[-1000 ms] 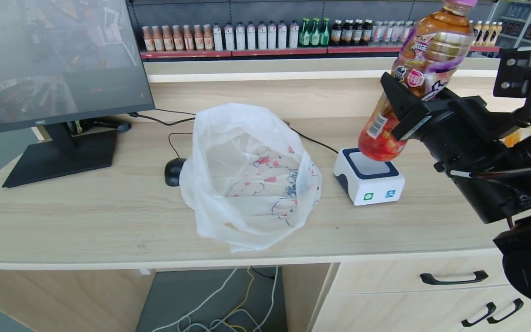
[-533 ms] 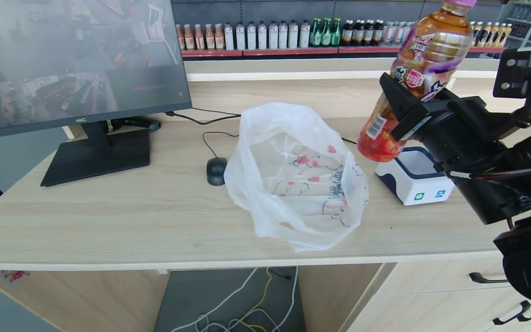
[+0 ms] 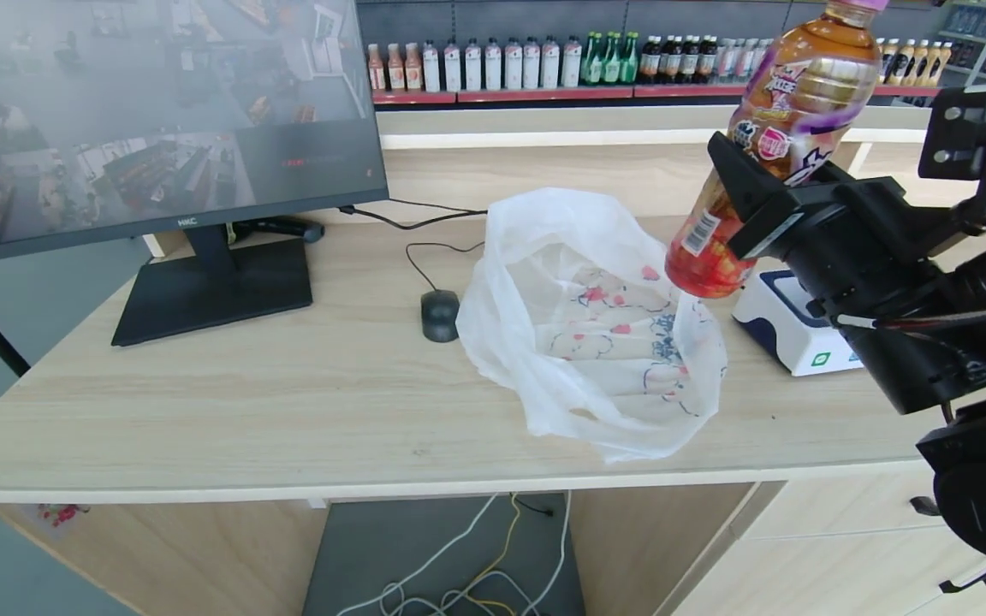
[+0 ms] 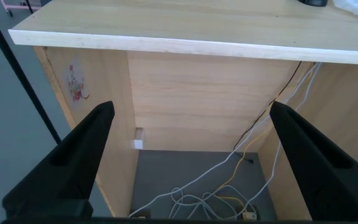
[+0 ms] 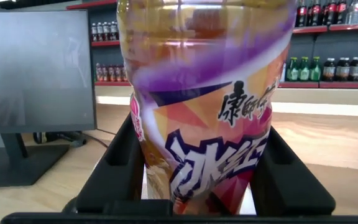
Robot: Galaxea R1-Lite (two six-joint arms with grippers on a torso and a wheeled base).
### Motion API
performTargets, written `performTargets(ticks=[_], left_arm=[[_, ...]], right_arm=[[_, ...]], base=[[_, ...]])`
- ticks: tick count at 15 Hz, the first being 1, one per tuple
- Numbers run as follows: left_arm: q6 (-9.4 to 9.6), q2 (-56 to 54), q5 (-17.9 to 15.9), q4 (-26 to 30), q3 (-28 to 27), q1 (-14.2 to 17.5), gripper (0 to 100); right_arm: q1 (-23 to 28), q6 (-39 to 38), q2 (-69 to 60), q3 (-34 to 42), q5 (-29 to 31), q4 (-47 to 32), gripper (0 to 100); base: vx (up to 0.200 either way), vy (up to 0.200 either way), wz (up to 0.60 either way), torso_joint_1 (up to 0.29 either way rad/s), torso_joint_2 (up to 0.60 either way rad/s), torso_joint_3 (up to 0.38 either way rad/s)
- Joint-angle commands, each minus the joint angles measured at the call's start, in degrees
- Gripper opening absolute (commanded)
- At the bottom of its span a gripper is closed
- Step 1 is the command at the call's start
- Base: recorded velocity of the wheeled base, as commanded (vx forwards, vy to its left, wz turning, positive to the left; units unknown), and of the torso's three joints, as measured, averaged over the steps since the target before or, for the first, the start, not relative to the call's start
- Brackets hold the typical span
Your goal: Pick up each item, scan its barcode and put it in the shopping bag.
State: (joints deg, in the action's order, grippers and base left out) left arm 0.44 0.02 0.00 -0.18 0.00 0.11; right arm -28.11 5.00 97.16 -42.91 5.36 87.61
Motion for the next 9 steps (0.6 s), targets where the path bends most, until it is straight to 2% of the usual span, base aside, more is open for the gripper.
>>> performTargets(ticks=[1, 6, 9], left_arm=[[0.0, -0.02, 0.09, 0.01, 0.0, -0.02, 100], [0.0, -0.02, 0.09, 0.01, 0.0, -0.02, 100], [0.0, -0.02, 0.0, 0.01, 0.0, -0.02, 100]], right_arm=[[-0.28, 0.1, 0.66, -0.07, -0.18, -0.07, 0], [-1.86, 0.1, 4.44, -3.32, -0.27, -0.16, 0], [-3.53, 0.1, 9.45, -8.15, -0.35, -0.6, 0]], base=[[0.0, 0.0, 0.0, 0.0, 0.0, 0.0], [0.0, 0.0, 0.0, 0.0, 0.0, 0.0], [0.0, 0.0, 0.0, 0.0, 0.0, 0.0]])
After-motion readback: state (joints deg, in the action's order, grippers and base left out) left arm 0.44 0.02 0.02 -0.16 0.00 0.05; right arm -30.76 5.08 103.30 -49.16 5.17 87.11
